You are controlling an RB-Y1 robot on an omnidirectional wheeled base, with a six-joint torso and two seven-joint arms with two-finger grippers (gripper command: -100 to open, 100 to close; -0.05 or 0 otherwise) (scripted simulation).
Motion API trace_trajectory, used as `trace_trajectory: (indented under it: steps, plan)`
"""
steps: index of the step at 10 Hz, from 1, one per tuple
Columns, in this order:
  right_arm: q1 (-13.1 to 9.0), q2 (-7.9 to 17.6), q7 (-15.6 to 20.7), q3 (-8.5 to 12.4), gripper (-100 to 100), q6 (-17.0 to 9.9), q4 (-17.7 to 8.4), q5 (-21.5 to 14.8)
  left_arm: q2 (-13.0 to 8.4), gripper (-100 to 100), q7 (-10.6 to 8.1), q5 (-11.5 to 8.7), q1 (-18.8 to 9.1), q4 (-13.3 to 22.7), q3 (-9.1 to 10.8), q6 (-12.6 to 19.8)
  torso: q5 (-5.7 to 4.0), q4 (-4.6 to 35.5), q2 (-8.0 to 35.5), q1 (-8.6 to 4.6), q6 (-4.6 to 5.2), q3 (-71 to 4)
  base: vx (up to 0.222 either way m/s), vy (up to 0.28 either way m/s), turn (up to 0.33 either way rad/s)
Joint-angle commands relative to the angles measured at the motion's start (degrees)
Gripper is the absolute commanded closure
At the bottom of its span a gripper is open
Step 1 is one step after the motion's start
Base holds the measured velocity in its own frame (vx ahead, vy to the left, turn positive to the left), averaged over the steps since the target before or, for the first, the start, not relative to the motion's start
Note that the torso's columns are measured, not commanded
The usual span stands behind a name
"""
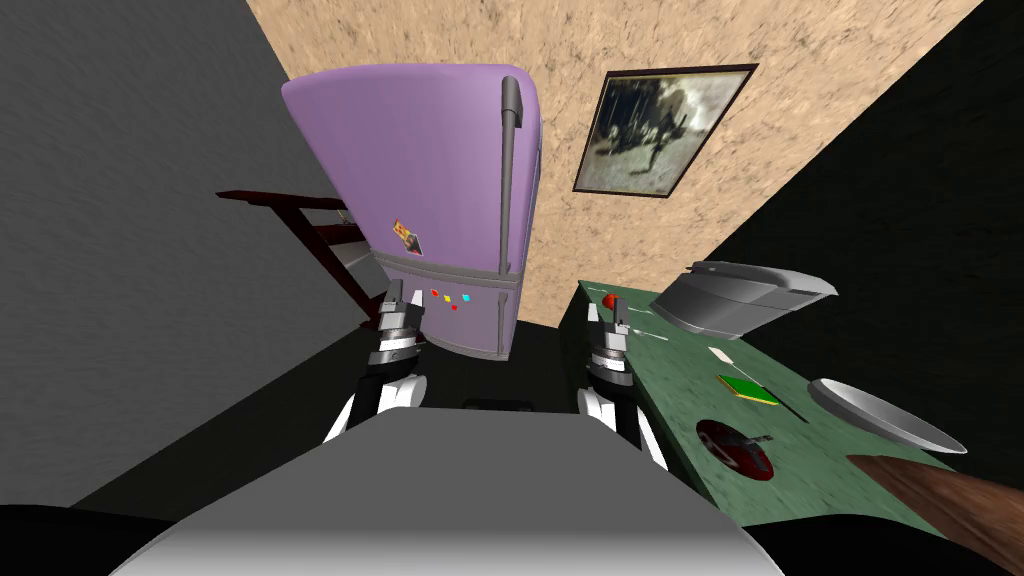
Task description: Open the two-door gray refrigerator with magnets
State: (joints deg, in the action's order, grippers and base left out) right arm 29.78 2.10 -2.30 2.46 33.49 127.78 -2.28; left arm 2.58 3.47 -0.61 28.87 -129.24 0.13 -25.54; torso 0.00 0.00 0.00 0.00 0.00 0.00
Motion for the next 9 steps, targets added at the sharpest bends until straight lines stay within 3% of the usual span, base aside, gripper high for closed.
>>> trace_trajectory:
  steps: [1, 9]
  plan:
    - [0.0, 0.0, 0.0, 0.0, 0, 0.0, 0.0, 0.0, 0.0, 0, 0.0, 0.0, 0.0, 0.0, 0.0, 0.0, 0.0, 2.3, 2.3, 0.0, 0.0, -4.7, 0.0, 0.0, 0.0]
    - [0.0, 0.0, 0.0, 0.0, 0, 0.0, 0.0, 0.0, 0.0, 0, 0.0, 0.0, 0.0, 0.0, 0.0, 0.0, 0.0, 35.4, 35.4, 0.0, 0.0, -70.7, 0.0, 0.0, 0.0]
